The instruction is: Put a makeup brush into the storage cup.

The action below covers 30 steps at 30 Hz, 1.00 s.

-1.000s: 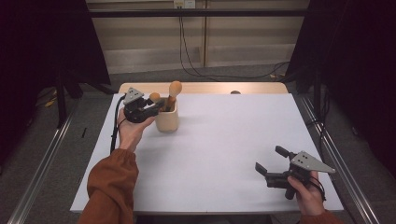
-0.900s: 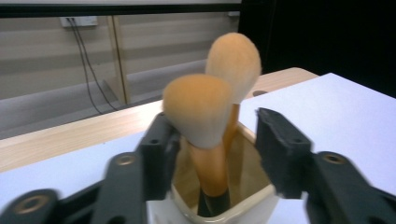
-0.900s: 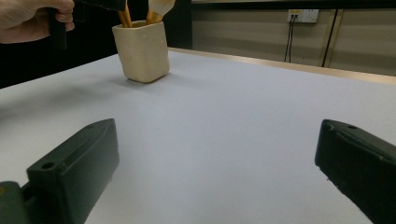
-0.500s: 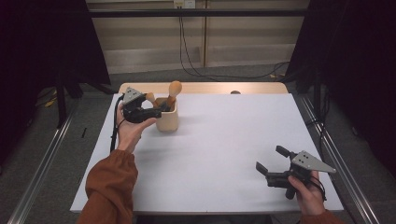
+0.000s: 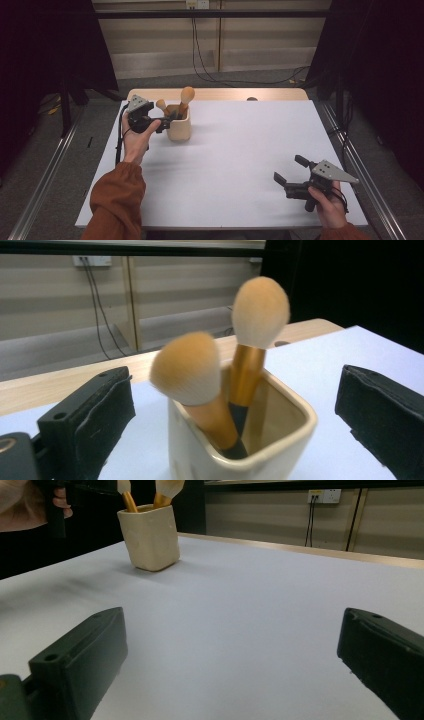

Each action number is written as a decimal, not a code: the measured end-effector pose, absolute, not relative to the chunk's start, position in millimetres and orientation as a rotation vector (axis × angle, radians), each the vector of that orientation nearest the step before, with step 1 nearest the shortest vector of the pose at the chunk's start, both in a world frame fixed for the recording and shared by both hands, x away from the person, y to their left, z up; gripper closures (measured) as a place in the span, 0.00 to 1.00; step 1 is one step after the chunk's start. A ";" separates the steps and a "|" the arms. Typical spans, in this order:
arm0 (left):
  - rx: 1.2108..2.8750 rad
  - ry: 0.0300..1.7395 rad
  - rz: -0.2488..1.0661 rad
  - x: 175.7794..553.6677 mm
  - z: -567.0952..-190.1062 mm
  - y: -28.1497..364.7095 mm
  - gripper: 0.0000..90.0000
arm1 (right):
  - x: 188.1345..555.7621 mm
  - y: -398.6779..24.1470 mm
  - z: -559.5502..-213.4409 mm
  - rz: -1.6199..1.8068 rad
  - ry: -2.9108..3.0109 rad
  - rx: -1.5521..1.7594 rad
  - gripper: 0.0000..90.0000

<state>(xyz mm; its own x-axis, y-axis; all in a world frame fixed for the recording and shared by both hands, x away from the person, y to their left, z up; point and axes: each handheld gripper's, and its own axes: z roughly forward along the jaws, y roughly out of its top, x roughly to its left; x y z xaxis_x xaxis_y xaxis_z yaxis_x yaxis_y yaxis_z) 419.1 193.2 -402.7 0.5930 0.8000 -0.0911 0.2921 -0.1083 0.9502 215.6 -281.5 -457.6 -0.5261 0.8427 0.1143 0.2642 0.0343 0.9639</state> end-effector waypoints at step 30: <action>1.656 0.873 0.532 361.7 -395.8 216.5 0.05 | 209.7 -279.3 -455.3 1.486 1.809 1.113 0.00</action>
